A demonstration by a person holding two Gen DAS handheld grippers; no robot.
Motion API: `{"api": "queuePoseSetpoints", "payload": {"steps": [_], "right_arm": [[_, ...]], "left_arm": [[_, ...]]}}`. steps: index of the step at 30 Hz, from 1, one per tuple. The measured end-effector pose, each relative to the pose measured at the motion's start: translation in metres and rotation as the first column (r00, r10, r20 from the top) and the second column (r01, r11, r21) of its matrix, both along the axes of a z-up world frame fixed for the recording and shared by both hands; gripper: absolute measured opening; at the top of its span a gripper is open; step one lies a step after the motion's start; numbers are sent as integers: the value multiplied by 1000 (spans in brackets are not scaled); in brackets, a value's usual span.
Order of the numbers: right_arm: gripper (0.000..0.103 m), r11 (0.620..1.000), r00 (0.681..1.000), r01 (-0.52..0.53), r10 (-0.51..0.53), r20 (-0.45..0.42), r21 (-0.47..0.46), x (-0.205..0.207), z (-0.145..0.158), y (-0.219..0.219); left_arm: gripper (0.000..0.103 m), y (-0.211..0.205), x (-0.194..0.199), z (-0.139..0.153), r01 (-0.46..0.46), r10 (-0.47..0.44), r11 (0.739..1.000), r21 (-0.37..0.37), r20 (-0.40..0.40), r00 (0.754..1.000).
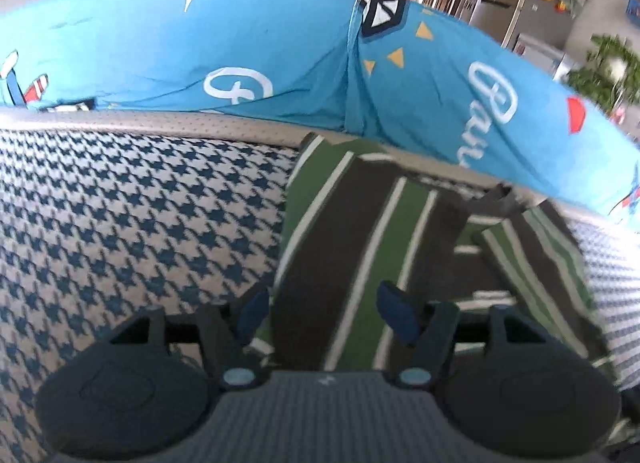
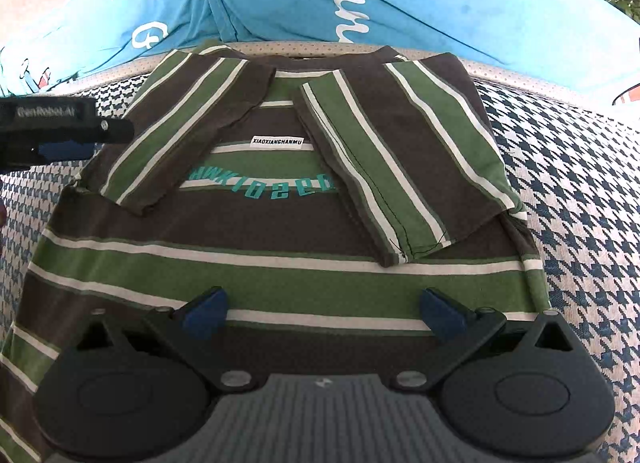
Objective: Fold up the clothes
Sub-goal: 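Fold the held sleeve over the shirt body toward the first folded sleeve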
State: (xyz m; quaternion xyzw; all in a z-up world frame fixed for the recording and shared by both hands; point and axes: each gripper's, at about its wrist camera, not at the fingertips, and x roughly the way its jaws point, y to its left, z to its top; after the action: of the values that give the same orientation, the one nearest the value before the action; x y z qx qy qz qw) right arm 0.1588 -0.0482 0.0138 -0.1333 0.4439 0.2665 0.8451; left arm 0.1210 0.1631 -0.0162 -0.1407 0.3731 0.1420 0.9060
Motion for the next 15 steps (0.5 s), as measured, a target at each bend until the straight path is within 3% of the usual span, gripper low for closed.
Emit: {"api": "queuePoseSetpoints", "payload": {"steps": [4,10,15], "right_arm": [[103,1000,1000,-2,2,-1,2,0,0,0],[103,1000,1000,-15,15,0,6,0,-1,-2],[103,1000,1000,-30,30,-2,1,-2,0,-4]], "left_arm": [[73,0,-1,-9,-33,35,998,54,-47,998],[90,2,-1,-15,-83,88,994,76,-78,993],[92,2,-3,-15,-95,102,993,75,-89,991]]}}
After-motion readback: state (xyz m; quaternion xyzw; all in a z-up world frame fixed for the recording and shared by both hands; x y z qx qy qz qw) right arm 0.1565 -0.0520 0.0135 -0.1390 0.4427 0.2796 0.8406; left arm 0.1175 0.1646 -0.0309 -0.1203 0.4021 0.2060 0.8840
